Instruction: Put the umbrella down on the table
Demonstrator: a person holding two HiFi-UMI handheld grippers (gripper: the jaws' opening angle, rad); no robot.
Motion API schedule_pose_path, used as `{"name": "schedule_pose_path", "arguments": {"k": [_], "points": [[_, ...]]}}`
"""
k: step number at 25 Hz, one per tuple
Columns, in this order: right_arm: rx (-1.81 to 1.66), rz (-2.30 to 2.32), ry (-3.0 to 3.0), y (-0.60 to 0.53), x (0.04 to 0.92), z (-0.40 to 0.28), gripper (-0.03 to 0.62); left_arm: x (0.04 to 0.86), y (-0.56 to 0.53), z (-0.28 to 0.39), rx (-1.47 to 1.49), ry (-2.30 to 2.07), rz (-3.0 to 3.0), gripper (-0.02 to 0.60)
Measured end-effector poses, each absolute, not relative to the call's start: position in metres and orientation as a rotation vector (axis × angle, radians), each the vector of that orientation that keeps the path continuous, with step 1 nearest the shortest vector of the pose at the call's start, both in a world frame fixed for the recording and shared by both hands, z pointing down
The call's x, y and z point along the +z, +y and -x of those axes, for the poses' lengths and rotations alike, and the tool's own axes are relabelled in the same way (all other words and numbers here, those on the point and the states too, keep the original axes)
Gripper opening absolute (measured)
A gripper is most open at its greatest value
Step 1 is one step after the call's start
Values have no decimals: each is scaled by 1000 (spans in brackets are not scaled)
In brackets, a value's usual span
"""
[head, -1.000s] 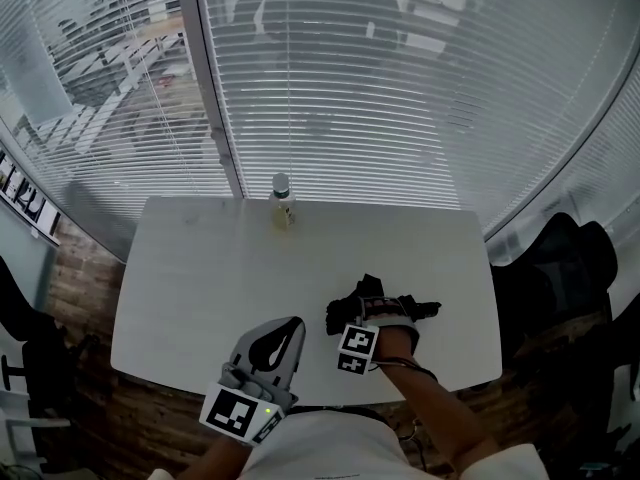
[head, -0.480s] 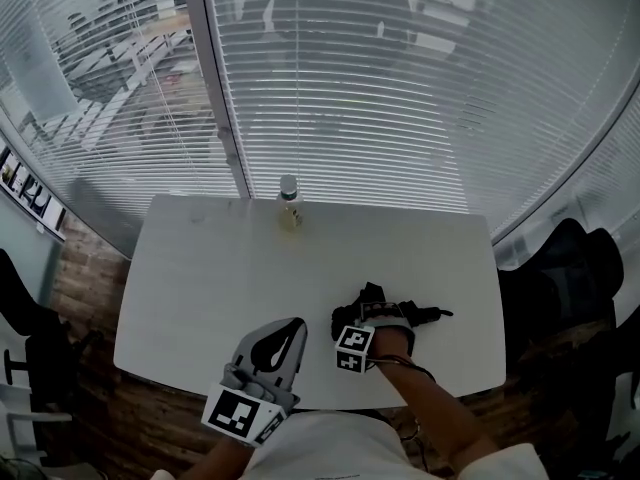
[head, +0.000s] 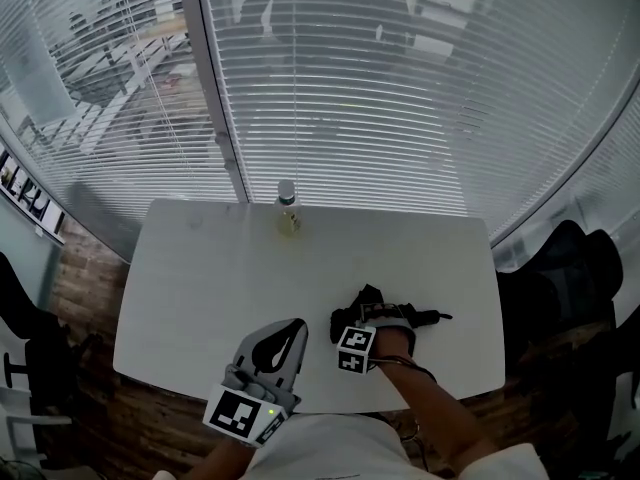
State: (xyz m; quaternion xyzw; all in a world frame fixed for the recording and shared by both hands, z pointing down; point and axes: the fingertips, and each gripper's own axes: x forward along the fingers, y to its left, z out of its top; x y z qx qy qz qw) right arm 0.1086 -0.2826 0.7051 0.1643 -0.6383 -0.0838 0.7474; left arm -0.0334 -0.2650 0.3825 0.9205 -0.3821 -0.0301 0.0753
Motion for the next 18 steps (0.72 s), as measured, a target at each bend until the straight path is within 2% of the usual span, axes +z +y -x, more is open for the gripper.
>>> {"name": "schedule_pose_path", "arguments": {"k": [3,7,18], "points": [[-171,-376,-1436,-277,694,-109,315,381,-265,35,-97,-1154,-2763,12],[-172,-441,-1519,-270,663,-108,308,383,-266,37,-92,-1160,-2757,12],[-24,-864,-1916,-282,552,-118,192,383,-268,20,-79,-1105,-2782,12]]}}
